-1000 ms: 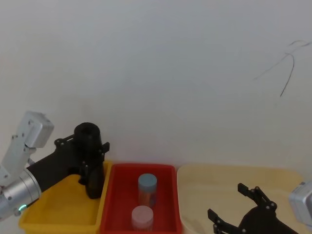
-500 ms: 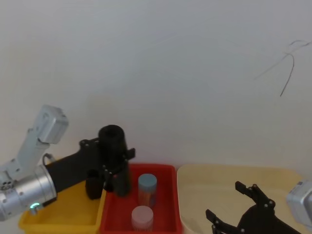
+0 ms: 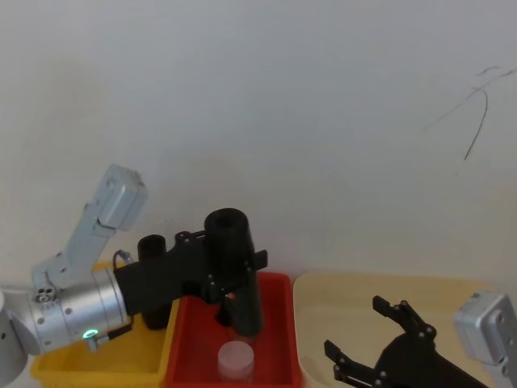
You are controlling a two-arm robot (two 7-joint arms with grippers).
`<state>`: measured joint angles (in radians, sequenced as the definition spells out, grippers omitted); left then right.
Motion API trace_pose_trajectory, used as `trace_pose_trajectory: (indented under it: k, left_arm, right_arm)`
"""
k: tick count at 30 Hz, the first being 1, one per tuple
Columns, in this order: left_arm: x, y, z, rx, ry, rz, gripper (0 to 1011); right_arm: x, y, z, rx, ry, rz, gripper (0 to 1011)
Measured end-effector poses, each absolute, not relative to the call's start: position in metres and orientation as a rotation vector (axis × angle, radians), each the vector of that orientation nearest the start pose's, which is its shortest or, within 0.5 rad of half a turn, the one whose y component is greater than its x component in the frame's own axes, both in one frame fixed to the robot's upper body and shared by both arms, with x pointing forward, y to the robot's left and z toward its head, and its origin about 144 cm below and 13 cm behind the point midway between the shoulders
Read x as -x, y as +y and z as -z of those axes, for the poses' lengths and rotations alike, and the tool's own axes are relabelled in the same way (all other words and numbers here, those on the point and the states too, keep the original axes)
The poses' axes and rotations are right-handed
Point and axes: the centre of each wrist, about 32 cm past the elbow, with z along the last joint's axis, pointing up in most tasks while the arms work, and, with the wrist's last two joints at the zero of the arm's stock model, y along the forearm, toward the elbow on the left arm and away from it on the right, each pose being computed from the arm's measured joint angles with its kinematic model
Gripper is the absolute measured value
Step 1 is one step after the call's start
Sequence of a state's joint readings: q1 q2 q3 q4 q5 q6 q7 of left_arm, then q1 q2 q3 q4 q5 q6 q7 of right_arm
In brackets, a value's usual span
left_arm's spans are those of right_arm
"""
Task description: Pick up the garbage bag with the one hand and transfer it to the other hand.
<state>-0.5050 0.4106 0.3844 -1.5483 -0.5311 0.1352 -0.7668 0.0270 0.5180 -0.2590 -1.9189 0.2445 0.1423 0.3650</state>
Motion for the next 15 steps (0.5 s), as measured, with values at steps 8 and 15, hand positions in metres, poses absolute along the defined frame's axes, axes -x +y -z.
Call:
trace_pose_trajectory:
  k: [8, 15]
  left_arm:
    - [-0.564, 0.227, -1.302, 0.088, -0.142, -0.387, 499]
    - [-0.568, 0.223, -1.303, 0.098, -0.132, -0.351, 499]
  right_arm:
    - [-0.443, -0.243, -1.241, 0.134, -0.227, 0.832, 1000]
    - [-0.446, -0.235, -1.241, 0.115, -0.205, 0.797, 1000]
